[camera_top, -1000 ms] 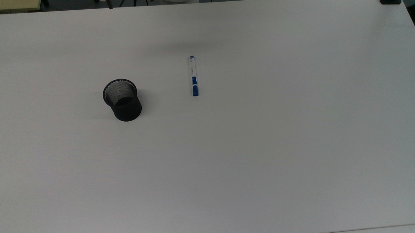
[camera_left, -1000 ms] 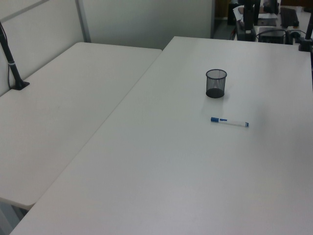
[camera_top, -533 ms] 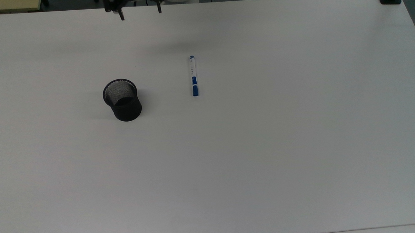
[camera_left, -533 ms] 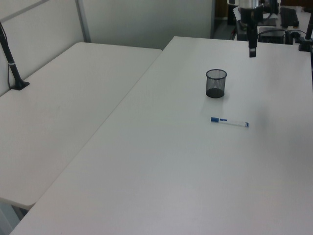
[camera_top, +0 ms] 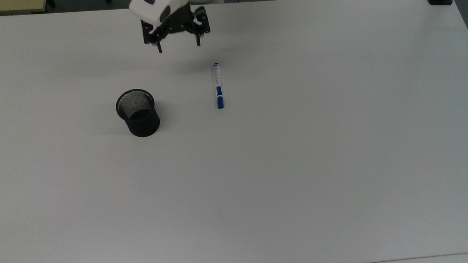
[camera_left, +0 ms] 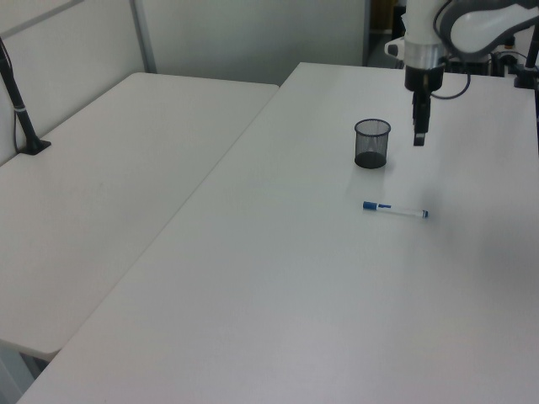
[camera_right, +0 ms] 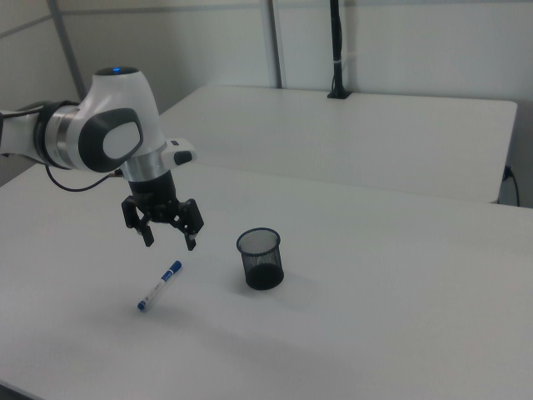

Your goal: Insert the marker

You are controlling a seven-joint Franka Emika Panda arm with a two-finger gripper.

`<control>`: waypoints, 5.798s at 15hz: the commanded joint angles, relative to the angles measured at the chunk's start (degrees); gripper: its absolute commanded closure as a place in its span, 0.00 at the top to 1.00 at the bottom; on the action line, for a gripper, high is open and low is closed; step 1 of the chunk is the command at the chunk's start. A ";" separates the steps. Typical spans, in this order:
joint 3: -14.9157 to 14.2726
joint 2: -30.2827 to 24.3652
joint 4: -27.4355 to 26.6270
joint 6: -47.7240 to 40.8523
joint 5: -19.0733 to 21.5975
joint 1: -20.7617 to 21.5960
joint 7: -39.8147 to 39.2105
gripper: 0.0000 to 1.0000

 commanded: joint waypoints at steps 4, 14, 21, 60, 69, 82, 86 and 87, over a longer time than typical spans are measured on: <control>6.47 9.30 2.26 11.09 -1.04 0.29 18.51 1.00; 6.47 19.33 8.16 11.00 -5.00 2.31 18.60 0.89; 6.47 21.70 7.90 11.35 -5.09 3.81 18.69 0.59; 6.38 10.72 -8.89 73.40 -6.93 -18.78 12.89 0.00; 6.38 10.98 -12.14 72.52 -6.93 -18.87 5.68 0.03; 6.47 7.30 -8.99 66.83 -6.58 -19.04 13.84 1.00; 6.56 5.97 0.84 46.48 -6.41 -18.25 19.82 1.00; 6.82 5.80 4.09 39.89 -6.40 -18.08 20.79 1.00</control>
